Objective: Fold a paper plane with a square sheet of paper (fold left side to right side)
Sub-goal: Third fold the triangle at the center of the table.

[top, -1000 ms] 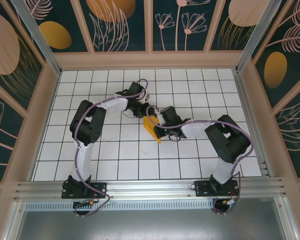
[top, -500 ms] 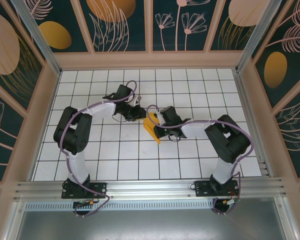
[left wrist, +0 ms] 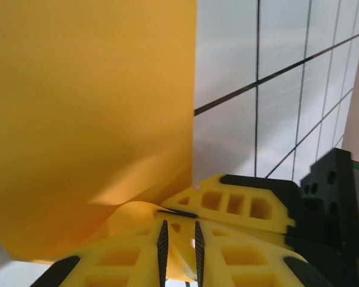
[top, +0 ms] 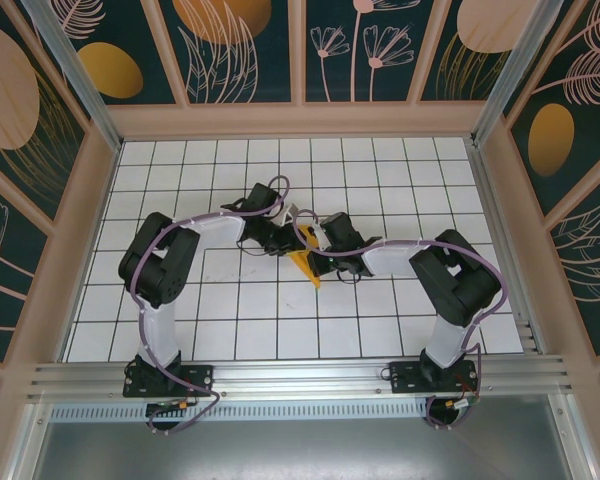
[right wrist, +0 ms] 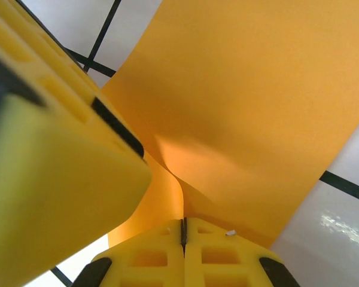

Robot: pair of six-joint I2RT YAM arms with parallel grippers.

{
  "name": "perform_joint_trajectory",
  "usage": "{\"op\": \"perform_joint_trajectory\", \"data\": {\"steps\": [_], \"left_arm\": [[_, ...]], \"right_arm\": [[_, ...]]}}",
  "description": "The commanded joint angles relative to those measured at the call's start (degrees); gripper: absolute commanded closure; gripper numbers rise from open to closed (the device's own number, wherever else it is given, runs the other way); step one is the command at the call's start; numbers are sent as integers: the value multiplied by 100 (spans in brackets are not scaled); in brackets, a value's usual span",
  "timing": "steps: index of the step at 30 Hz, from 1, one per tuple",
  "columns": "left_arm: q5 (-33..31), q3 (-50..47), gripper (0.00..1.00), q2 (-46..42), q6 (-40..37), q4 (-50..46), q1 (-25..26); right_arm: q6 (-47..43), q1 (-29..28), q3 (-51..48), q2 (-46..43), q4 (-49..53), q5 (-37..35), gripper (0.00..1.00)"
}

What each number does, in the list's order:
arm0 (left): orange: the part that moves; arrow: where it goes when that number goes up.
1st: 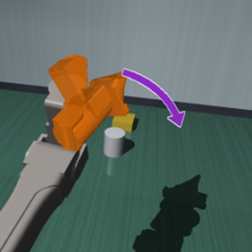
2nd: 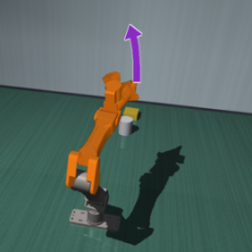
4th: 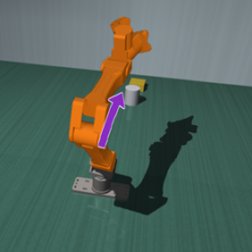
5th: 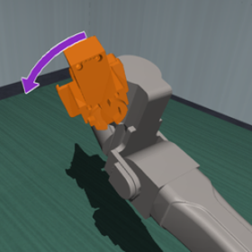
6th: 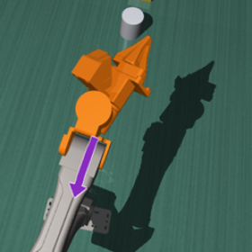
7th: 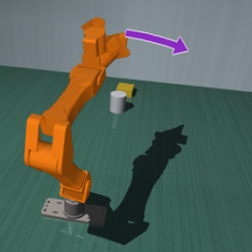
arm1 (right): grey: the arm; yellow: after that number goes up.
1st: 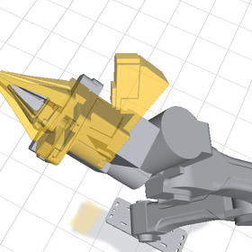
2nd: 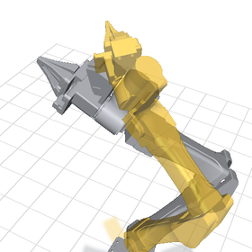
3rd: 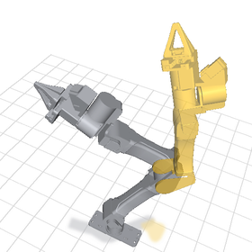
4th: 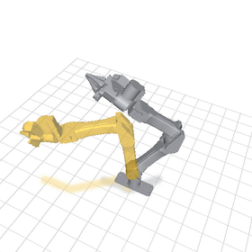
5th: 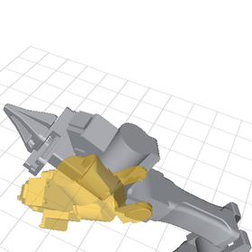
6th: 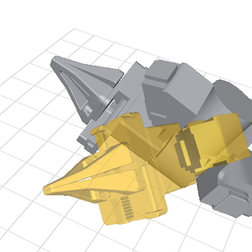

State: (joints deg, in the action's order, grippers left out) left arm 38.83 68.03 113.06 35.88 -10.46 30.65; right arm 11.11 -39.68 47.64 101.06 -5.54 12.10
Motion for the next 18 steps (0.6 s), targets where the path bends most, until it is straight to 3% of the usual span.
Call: {"op": "perform_joint_trajectory", "data": {"steps": [1,17,18], "left_arm": [[-150,-76,78,172,49,48,-33],[-633,-255,79,431,-85,-118,-25],[-695,-262,79,461,-96,-144,-31]], "right_arm": [[96,-4,-143,198,466,82,100],[214,47,-58,144,392,175,100],[247,70,-30,83,394,208,97]]}}
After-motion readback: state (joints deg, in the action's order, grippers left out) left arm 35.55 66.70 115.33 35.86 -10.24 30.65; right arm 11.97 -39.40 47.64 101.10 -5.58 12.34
